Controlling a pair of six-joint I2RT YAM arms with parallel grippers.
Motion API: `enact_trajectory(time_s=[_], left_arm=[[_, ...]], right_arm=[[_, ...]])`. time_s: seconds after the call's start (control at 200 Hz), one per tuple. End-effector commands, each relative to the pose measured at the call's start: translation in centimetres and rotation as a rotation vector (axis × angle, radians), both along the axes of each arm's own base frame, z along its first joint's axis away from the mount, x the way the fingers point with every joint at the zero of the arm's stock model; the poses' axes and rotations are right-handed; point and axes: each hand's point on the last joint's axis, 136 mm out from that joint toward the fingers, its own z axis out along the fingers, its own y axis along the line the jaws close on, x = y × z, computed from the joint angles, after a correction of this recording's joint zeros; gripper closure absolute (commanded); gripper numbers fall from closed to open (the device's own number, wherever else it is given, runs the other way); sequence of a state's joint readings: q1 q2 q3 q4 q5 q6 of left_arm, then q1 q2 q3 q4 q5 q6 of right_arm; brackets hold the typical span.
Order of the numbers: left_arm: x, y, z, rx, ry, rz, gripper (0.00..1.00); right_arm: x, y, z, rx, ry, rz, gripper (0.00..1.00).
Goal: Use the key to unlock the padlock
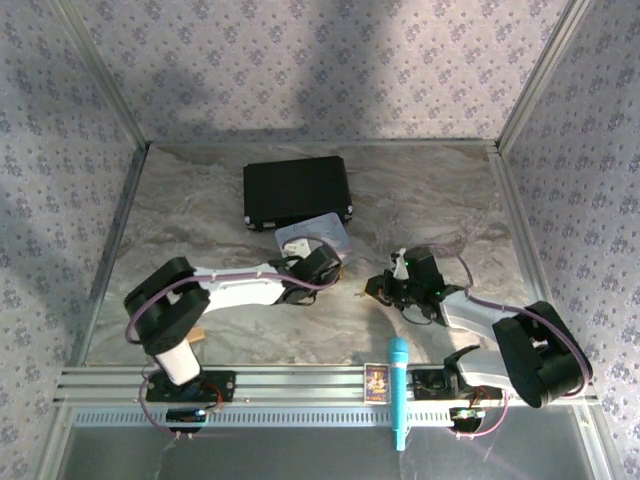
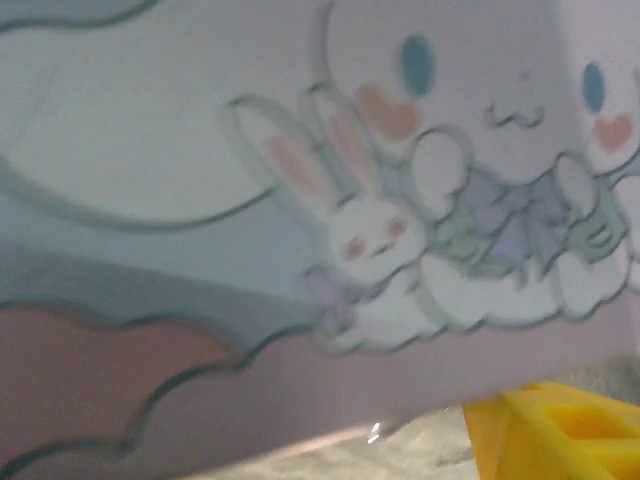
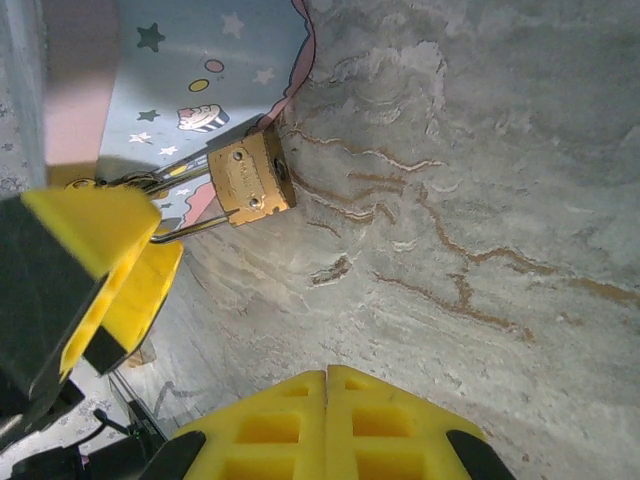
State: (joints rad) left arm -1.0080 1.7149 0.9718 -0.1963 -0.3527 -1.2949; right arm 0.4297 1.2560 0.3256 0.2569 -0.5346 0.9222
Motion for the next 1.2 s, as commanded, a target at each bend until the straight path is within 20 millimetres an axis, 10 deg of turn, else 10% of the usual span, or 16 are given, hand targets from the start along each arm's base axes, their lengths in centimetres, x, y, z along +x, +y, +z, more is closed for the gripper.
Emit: enact_trajectory(time_s=[0.0,0.505,1.194], left_arm=[[0.0,1.5,-1.9,0.099,0.065,0.074,0.30],[-1.8,1.5,-4.1,0.214,0.142,-0.021,0.45],[-4.4,1.9,-1.3,0.022,0.131,-0.118,0.60]], right_arm=[[-0.2,-0.3,0.4,-0.012,-0.013,0.006,1.00],[-1.0,-1.6,-0.2,-0.024,-0.008,-0.014,1.00],[-1.0,-1.2,-0.8,-0.021,-0.001,-0.008,1.00]])
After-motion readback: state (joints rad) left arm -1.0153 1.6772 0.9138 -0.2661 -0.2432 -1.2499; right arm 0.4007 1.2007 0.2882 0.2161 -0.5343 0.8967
